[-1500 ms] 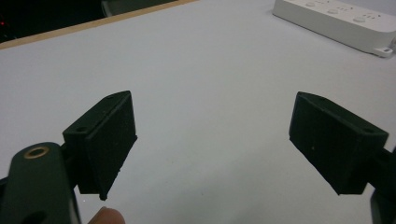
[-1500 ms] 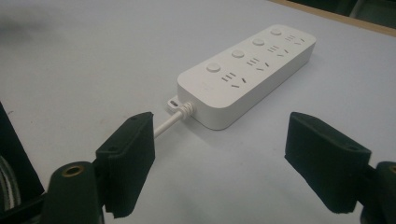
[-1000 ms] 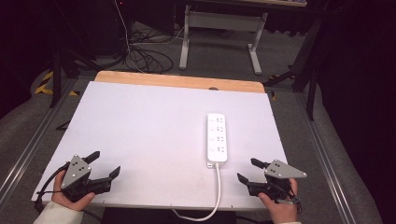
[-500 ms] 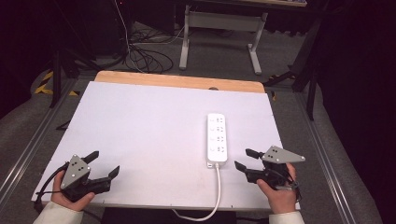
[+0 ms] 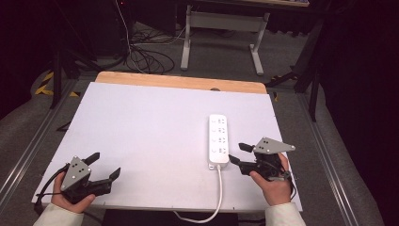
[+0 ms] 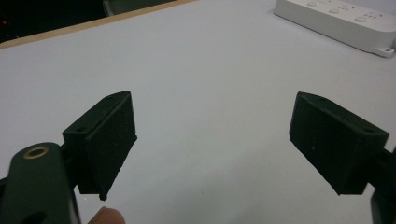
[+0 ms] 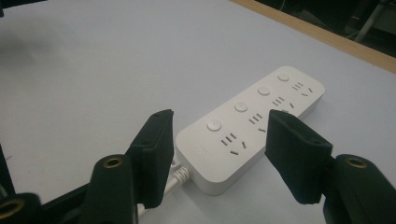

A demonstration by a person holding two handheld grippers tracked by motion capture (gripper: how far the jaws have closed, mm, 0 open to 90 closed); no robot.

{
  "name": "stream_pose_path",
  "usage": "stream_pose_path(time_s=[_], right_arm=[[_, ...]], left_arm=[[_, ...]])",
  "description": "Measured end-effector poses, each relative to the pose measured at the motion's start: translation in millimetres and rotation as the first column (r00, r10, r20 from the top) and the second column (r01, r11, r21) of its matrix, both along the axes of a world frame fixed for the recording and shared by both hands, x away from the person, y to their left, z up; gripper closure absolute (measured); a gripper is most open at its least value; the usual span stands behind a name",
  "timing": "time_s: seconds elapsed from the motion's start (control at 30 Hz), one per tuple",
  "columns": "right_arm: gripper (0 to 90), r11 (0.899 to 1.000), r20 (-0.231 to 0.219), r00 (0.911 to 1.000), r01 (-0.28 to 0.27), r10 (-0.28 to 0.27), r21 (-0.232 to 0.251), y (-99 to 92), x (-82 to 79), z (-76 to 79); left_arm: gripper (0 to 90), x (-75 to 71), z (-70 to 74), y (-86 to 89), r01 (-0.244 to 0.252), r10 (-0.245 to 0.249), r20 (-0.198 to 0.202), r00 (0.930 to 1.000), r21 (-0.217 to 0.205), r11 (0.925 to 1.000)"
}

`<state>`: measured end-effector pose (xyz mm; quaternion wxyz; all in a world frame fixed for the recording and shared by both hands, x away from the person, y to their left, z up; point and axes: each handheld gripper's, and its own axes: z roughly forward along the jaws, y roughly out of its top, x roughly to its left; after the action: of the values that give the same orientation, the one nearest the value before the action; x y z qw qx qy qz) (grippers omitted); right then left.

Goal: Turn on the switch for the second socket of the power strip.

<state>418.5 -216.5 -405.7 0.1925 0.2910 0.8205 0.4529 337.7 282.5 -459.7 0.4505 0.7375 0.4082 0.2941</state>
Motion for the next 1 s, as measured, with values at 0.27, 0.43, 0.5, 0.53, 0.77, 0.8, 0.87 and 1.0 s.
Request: stream_pose_path(time_s=[0.27,0.43,0.5,0.53,0.77,0.8,0.87,1.0], right_arm=[[43.6,1.000,-0.004,0.9997,-0.023,0.023,-0.009,14.7,11.3,5.7],[43.5,0.999,-0.008,0.9994,-0.034,0.034,-0.022,19.2,16.0,8.4],[43.5,0.999,-0.016,0.9993,-0.035,0.035,-0.022,20.6,17.8,9.7],[43.5,0.999,-0.018,0.9991,-0.040,0.040,-0.018,21.4,19.1,10.2],[43.5,0.998,-0.041,0.9969,-0.067,0.067,-0.007,27.8,27.2,10.8],[43.7,0.998,-0.043,0.9968,-0.068,0.068,-0.006,28.0,27.9,10.7],[45.7,0.998,-0.049,0.9966,-0.067,0.066,-0.003,28.0,29.1,10.5],[62.1,0.997,-0.070,0.9949,-0.072,0.073,0.021,29.4,31.2,11.3]], left_arm=[[15.3,-0.2,0.2,0.0,0.001,-0.001,0.002,1.0000,0.001,1.0000],[15.3,-0.3,0.2,0.1,0.000,0.000,0.001,1.0000,0.000,1.0000],[15.3,-0.2,0.3,0.2,0.001,-0.001,0.002,1.0000,0.001,1.0000],[15.3,-0.1,0.3,0.2,0.000,0.000,0.002,1.0000,0.001,1.0000],[15.3,-0.5,0.5,0.2,0.000,0.000,0.004,1.0000,0.004,1.0000],[15.2,-0.4,0.5,0.3,0.000,0.000,0.003,1.0000,0.003,1.0000],[15.3,-0.1,0.3,0.3,-0.001,0.001,0.003,1.0000,0.003,1.0000],[15.3,0.5,-0.2,0.1,0.003,-0.003,-0.005,1.0000,0.008,1.0000]])
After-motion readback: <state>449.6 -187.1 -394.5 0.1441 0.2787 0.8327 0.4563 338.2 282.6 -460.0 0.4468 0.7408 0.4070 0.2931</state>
